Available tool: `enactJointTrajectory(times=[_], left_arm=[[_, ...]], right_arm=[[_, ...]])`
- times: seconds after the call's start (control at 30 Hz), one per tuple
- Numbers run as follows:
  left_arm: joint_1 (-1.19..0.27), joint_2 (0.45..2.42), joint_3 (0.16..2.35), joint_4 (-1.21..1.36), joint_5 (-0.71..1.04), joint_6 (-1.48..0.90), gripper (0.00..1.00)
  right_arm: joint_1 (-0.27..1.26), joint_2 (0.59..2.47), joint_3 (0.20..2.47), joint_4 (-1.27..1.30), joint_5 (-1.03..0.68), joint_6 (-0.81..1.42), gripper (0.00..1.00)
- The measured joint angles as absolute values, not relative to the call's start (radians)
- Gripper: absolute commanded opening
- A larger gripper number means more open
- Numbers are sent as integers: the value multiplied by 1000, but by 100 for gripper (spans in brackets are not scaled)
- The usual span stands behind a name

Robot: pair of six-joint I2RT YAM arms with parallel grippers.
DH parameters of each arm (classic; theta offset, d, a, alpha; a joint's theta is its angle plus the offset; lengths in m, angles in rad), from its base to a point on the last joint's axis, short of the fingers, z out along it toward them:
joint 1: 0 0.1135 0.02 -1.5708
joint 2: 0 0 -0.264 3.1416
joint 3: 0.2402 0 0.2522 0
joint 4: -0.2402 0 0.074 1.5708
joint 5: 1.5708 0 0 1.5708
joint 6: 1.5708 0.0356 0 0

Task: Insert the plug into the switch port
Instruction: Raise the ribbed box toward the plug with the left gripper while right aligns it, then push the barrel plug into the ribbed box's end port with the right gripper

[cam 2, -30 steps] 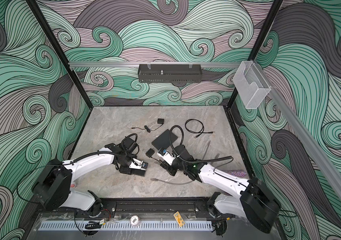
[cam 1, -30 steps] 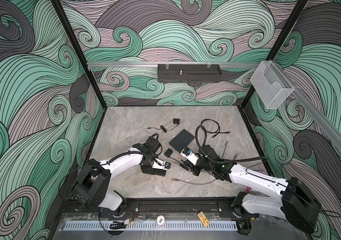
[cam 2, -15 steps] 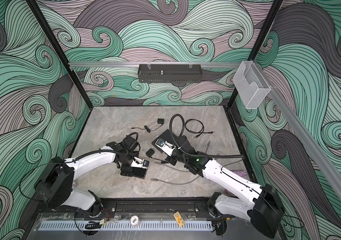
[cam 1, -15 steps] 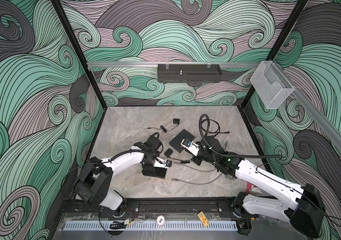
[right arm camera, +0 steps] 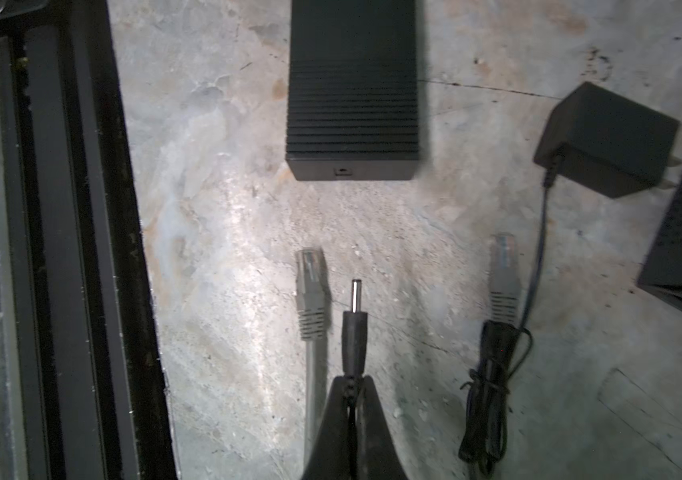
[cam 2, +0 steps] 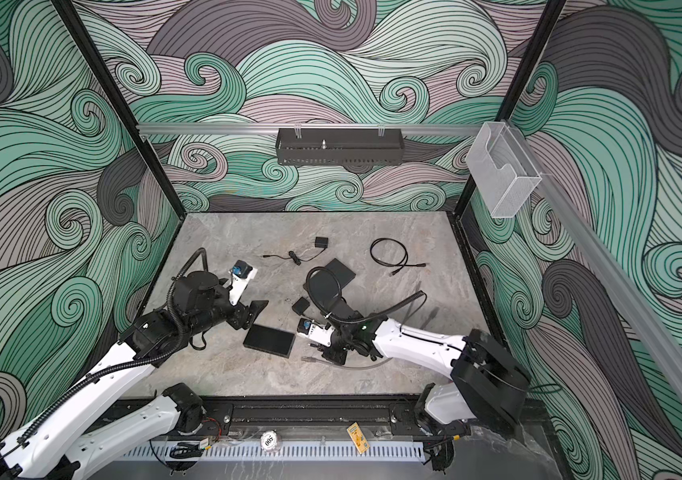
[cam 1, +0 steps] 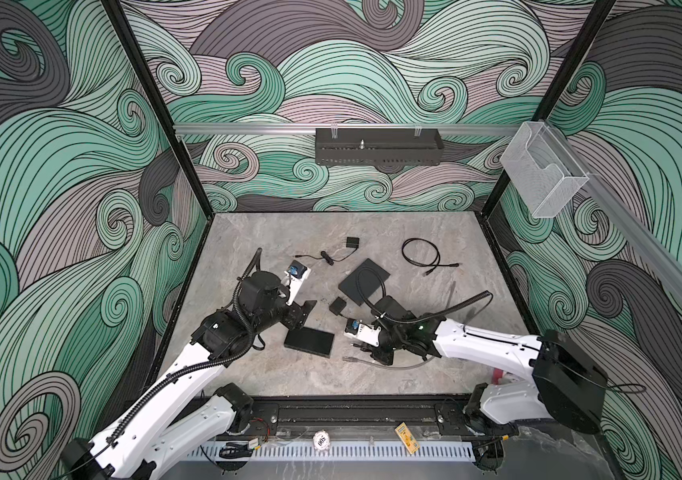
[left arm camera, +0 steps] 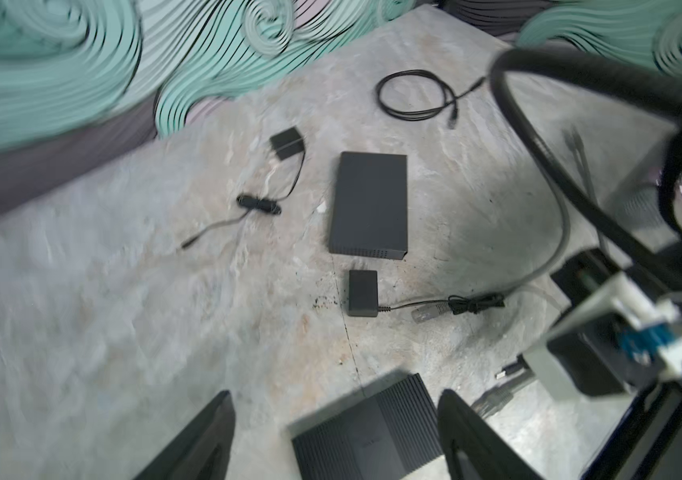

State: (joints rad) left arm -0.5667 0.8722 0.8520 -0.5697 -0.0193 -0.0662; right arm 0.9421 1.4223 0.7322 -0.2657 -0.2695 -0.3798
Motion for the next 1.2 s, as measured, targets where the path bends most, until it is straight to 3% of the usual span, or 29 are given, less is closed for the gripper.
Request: enactJointTrajectory(times=[0.2,0.43,0.8,1.0,1.2], left_arm=[[-537,989,752,-607,-99,-425,75],[-507,1042,653,-574,-142,-635,62],[-488,1124,585,-472,-130,-697,60],[-476,1163,579,-428,-89,-696,49],[-465,1197,578,-415,-44,-692,47]], right_arm=[[956,1549,748,-204,-324,-329,0],[957,1623,749,-112,-336,-285,0],[957,1671,786,-58,-342,-283,0],[957,1693,786,-44,-345,-279,0],[957,1694,785,-33,-349,-275,0]])
